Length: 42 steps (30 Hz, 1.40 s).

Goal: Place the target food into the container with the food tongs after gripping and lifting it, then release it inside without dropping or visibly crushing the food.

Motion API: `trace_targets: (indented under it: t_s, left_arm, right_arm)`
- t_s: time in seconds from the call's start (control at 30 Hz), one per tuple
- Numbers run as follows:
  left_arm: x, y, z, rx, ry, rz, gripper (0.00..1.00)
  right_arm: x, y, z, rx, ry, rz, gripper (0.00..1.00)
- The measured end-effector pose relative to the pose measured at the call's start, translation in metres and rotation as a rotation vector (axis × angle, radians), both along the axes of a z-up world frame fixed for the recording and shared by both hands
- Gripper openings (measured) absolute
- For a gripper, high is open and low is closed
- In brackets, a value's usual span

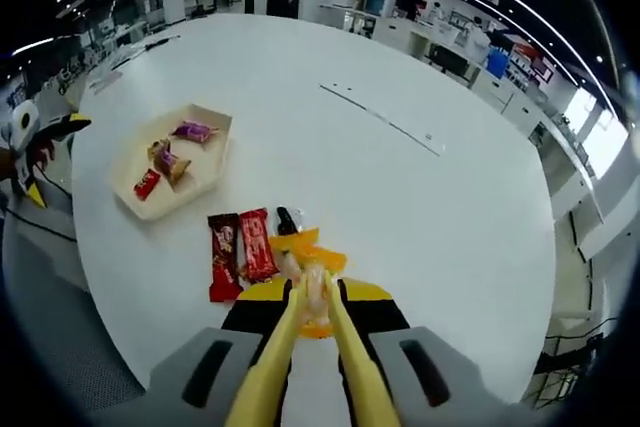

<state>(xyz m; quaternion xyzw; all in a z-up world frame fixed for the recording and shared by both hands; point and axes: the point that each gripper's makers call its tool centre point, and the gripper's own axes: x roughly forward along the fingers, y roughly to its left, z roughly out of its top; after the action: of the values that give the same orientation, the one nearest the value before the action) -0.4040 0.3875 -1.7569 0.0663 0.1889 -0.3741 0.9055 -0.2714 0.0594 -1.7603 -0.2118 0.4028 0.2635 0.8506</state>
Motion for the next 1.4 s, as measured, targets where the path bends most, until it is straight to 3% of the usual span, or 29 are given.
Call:
trace_targets:
  t_s: [0.23,0.63,0.93,1.0,1.4]
  left_arm:
    - [0.001,0.001,0.001,-0.001,-0.005,0.004,0.99]
    - [0.002,0.001,0.003,-0.001,-0.016,0.010,0.99]
    - [0.002,0.000,0.006,0.006,-0.041,0.005,1.00]
    - [0.001,0.000,0.002,0.013,-0.018,0.003,1.00]
    - [0.000,-0.001,0.001,0.018,-0.020,-0.006,0.99]
  right_arm:
    - [0.007,0.024,0.011,-0.004,-0.010,0.048,0.17]
    - [0.025,0.104,0.029,0.024,-0.045,0.168,0.17]
    - [0.026,0.161,0.017,0.016,-0.021,0.263,0.17]
    - [0.027,0.172,0.014,0.017,-0.016,0.275,0.17]
    - [0.031,0.212,0.003,0.026,-0.012,0.315,0.18]
